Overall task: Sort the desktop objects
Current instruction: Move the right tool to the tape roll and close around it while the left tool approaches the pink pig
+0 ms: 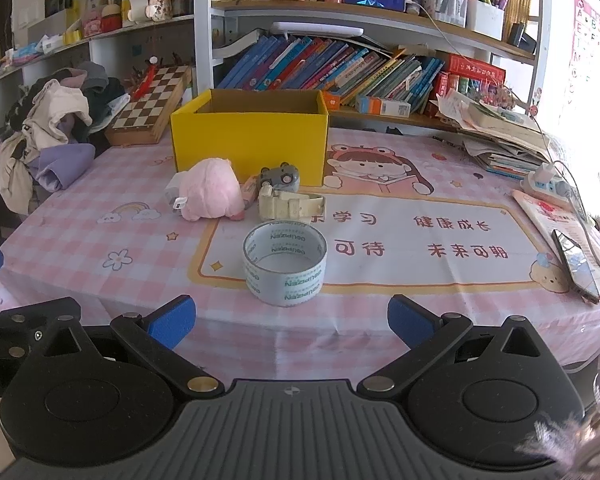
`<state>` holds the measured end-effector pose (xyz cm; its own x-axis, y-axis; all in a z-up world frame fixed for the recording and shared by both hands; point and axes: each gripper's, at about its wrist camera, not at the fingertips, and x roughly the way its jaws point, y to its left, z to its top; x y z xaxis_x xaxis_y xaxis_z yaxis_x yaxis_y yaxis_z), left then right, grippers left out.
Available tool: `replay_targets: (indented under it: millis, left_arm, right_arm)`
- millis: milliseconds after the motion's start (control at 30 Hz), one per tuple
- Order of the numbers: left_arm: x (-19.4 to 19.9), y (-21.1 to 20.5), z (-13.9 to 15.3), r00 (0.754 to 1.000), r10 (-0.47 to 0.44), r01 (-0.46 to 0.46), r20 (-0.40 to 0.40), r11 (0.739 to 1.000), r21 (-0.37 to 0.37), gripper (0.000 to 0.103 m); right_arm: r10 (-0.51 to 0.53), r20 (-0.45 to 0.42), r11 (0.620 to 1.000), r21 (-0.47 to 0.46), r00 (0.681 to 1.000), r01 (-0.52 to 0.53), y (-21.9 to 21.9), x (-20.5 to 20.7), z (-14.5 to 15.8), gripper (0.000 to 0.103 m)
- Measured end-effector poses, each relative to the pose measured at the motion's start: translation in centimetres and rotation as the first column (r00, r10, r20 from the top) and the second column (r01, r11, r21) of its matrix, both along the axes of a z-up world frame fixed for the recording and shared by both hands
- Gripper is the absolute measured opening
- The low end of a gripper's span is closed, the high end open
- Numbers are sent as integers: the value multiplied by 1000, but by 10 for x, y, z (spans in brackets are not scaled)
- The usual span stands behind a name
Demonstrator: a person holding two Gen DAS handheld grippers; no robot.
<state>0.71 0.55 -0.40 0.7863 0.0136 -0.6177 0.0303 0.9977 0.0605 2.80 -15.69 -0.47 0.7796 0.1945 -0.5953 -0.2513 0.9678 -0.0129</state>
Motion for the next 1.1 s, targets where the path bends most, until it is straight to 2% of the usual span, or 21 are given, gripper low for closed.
replay_targets:
  millis: [200,567,900,1100]
  left_arm:
    - [1,1,2,1000,10,-10,4,1000,5,103]
    - [5,-1,-1,1000,-23,23,-1,1000,-10,103]
    - [4,3,-2,999,-38,38,7,998,-59,103]
    - [4,7,-2,999,-31,32,6,998,-63,103]
  right_arm:
    - [21,5,1000,-1,1000,-21,2,-1,-1,103]
    - [-12,-17,1000,-5,1000,12,-1,8,-3,103]
    - [0,2,999,-44,1000,0,5,8,0,103]
    - [17,-5,998,-54,1000,-17,10,8,0,103]
